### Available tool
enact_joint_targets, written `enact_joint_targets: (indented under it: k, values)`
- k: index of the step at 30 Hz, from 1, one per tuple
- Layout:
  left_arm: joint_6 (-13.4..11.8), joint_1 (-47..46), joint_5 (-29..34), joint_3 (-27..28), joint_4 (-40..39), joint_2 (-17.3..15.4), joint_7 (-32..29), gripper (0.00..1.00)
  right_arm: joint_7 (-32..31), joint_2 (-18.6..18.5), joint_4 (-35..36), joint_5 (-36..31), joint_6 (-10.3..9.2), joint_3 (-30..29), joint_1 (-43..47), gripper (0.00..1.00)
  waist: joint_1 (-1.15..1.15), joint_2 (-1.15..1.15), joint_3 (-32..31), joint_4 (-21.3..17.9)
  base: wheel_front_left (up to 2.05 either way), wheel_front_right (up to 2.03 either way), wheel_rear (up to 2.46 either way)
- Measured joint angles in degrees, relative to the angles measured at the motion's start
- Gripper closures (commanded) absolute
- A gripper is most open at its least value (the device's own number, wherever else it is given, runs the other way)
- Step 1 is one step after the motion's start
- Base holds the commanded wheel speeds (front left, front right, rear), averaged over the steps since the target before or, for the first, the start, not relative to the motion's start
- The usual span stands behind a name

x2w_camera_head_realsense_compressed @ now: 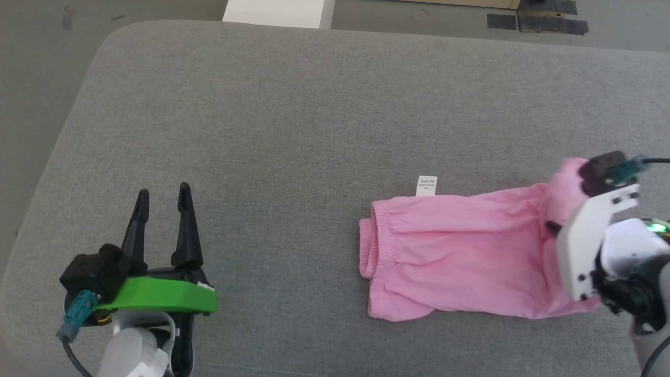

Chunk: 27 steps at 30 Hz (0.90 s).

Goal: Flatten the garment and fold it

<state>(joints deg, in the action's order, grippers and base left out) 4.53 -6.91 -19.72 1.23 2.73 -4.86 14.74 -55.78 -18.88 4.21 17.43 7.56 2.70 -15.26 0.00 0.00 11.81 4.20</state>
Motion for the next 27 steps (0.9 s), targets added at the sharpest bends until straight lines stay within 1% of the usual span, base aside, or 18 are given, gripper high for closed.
enact_joint_targets:
  k: [4, 8, 10, 13, 19, 23, 24, 25, 27]
  values:
    - [0.0, 0.11, 0.0, -0.01, 0.05, 0.11, 0.0, 0.0, -1.78, 1.11, 3.6, 1.85, 0.0, 4.92, 0.27, 1.0, 0.0, 0.0, 0.11, 0.17, 0.0, 0.0, 0.0]
    - [0.01, 0.1, 0.07, -0.16, 0.42, 0.23, 0.0, 0.0, -0.83, 4.3, 2.91, 2.78, 0.0, 9.2, 0.02, 1.0, 0.0, 0.0, 0.45, 0.39, 0.0, 0.0, 0.0]
    - [0.02, 0.1, 0.07, -0.23, 0.63, 0.3, 0.0, 0.0, 0.53, 6.86, 1.14, 3.14, 0.0, 10.82, -0.4, 1.0, 0.0, 0.0, 0.54, 0.63, 0.0, 0.0, 0.0]
    - [0.02, 0.1, 0.07, -0.44, 0.8, 0.4, 0.01, 0.0, 2.2, 9.6, -2.27, 3.13, 0.0, 13.36, -1.58, 1.0, 0.0, 0.0, 0.69, 1.03, 0.0, 0.0, 0.0]
    - [0.29, 0.09, 0.05, -0.69, 1.24, 0.6, 0.01, 0.0, 6.75, 12.26, -9.2, 2.52, 0.0, 16.93, -4.12, 1.0, 0.0, 0.0, 1.06, 1.89, 0.0, 0.0, 0.0]
    - [0.46, 0.07, 0.05, -0.87, 1.52, 0.69, 0.01, 0.0, 9.71, 12.8, -12.92, 1.6, 0.0, 18.42, -5.22, 1.0, 0.0, 0.0, 1.42, 2.45, 0.0, 0.0, 0.0]
    - [0.46, 0.07, 0.05, -0.89, 1.63, 0.7, 0.01, 0.0, 10.7, 12.8, -13.51, 1.27, 0.0, 18.74, -5.49, 0.53, 0.0, 0.0, 1.48, 2.57, 0.0, 0.0, 0.0]
    - [0.46, 0.07, 0.05, -0.9, 1.7, 0.7, 0.01, 0.0, 11.52, 12.87, -13.84, 1.25, 0.0, 18.94, -5.78, 0.0, 0.0, 0.0, 1.52, 2.63, 0.0, 0.0, 0.0]
    - [0.46, 0.07, 0.05, -0.86, 1.88, 0.71, 0.01, 0.0, 12.89, 13.11, -14.04, 1.26, 0.0, 19.82, -6.49, 0.0, 0.0, 0.0, 1.46, 2.61, 0.0, 0.0, 0.0]
